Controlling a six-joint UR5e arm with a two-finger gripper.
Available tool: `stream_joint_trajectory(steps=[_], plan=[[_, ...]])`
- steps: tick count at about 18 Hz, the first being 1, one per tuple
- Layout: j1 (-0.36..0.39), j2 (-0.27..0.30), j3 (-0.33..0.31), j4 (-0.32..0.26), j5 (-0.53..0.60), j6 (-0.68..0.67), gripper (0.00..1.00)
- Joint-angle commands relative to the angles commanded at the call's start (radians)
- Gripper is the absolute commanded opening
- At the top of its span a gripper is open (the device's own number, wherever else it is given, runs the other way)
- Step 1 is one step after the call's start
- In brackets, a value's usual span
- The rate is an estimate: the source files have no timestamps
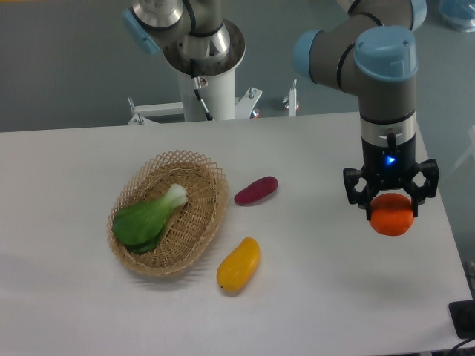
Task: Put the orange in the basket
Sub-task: 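Lift the held orange slightly with the gripper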
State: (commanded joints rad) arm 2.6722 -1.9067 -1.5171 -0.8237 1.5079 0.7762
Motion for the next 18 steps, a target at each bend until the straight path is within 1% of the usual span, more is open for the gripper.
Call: stream_joint_trajectory(steps=[1,4,11,14,15,16,17,18], plan=[[-0.002,-0.002,-0.012,0.003,0.002,0.0,0.66],[0.0,0.002,-0.011,0.002,0.0,0.0,0.66],[-0.002,-0.009,0.008,0.002,0.0,-0.003,0.66],[-0.027,-0.024,0.029,0.002,0.0,-0.018,0.66],[-0.037,-0.034,0.037,0.002,0.0,-0.032,0.66],[-0.05,-0.035,0.04,0.002,0.0,-0.073,0.66],[-0.075,-0.034,0.043,0.002,0.005,-0.16,0.66],[-0.089,-0.031,0.047,0.002,0.008,-0.204,0.66]])
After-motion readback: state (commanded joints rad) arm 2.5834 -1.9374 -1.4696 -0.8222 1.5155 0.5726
